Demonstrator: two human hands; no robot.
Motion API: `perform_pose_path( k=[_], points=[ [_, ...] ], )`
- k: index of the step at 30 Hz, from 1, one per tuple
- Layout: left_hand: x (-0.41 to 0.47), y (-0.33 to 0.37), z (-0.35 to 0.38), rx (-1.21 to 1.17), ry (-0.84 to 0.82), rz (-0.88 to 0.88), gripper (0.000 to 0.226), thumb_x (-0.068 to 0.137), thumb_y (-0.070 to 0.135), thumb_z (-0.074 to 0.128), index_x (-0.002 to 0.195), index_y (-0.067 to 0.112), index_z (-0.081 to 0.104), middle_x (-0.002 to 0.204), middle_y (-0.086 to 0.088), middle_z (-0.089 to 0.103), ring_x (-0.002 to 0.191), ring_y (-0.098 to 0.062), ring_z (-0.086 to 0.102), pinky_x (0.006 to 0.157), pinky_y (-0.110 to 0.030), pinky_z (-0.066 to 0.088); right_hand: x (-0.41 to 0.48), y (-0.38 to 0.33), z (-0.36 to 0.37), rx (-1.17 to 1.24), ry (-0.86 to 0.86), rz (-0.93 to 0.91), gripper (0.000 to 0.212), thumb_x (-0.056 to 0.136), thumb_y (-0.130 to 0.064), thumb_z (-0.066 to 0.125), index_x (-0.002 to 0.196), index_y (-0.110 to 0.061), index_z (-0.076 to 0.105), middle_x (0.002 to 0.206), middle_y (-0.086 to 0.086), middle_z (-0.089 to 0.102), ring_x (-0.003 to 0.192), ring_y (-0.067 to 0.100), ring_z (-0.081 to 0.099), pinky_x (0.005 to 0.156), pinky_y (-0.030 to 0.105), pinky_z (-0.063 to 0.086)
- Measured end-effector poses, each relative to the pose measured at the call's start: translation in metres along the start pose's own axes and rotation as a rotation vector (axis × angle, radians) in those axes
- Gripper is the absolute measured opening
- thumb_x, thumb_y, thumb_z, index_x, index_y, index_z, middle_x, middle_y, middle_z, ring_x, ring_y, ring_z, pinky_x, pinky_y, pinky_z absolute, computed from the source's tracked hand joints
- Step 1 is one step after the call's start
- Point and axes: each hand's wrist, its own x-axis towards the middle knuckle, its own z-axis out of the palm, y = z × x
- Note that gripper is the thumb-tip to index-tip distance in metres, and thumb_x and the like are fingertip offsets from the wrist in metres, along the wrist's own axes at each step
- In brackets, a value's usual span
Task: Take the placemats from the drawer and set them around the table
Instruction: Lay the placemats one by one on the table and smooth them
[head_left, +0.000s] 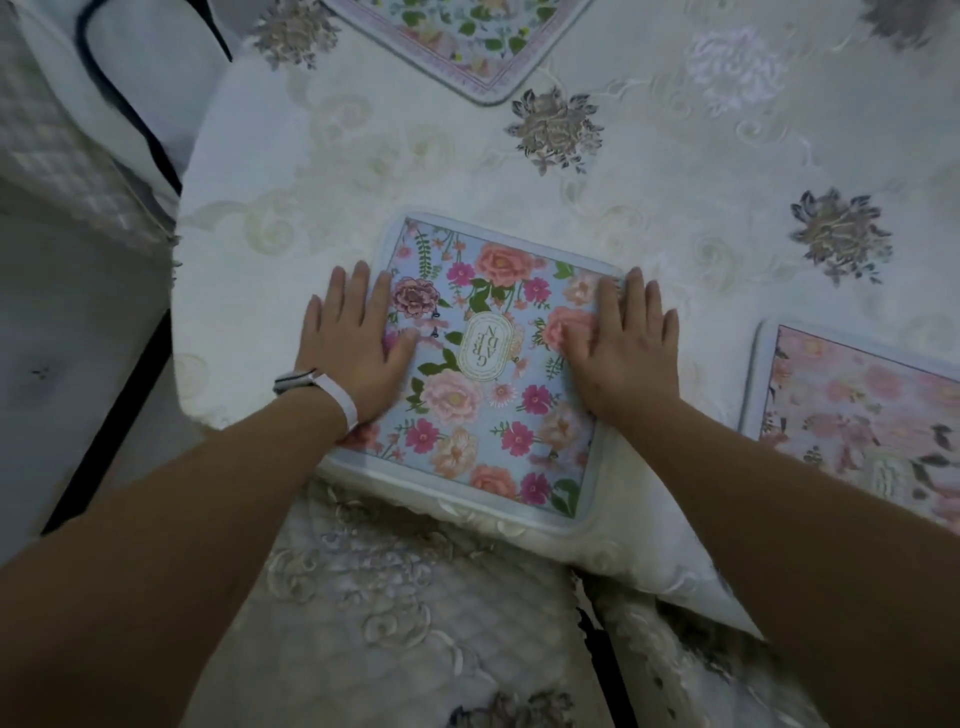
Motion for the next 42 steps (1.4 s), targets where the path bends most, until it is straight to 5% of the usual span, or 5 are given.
perform_pose_path(
  k=[11,18,23,27,42],
  points=[
    [-0.070,0.052,0.017,0.041,-0.080,0.239,0.059,0.096,0.056,0.008,0.152,0.036,0.000,0.161,0.006,-0.007,0.148,-0.020,-0.010,0.117,-0.047,-0.004,-0.097,-0.071,0.027,-0.104,-0.109,-0.266,0.063,0.100,-0.056,0.010,0.156,-0.030,-0.001,0.164,0.000,-0.007,0.150,0.029,-0.011,0.119,0.052,-0.006],
    [-0.091,0.042,0.017,0.106,-0.077,0.306,0.066,0.096,0.059,0.013,0.153,0.025,0.016,0.162,0.000,0.010,0.149,-0.022,0.003,0.118,-0.045,0.001,-0.124,-0.059,0.031,-0.141,-0.121,-0.415,0.070,0.097,-0.058,0.023,0.156,-0.021,0.018,0.163,0.005,0.009,0.151,0.029,0.004,0.120,0.050,-0.001],
    [-0.091,0.018,0.011,0.112,-0.095,0.240,0.080,0.089,0.073,0.009,0.154,0.026,0.001,0.161,0.003,-0.002,0.149,-0.019,-0.002,0.119,-0.045,0.006,-0.131,-0.045,0.028,-0.127,-0.102,-0.318,0.082,0.096,-0.066,0.020,0.156,-0.011,0.015,0.163,0.011,0.007,0.151,0.027,-0.001,0.121,0.047,0.004],
    [-0.088,-0.012,0.007,0.121,-0.122,0.182,0.077,0.088,0.074,0.002,0.149,0.030,-0.018,0.159,0.005,-0.016,0.144,-0.011,-0.022,0.118,-0.042,-0.002,-0.128,-0.023,0.022,-0.128,-0.111,-0.238,0.087,0.093,-0.072,0.008,0.156,-0.014,-0.005,0.163,0.009,-0.010,0.149,0.023,-0.019,0.119,0.040,-0.008],
    [0.004,0.054,0.012,0.041,-0.039,0.234,0.066,0.091,0.068,0.005,0.151,0.042,0.001,0.163,0.005,-0.002,0.148,-0.019,-0.008,0.117,-0.050,-0.004,-0.029,-0.047,0.018,-0.061,-0.020,-0.251,0.070,0.096,-0.064,0.016,0.157,-0.030,0.007,0.165,0.005,0.002,0.151,0.028,-0.006,0.120,0.047,-0.007]
  ],
)
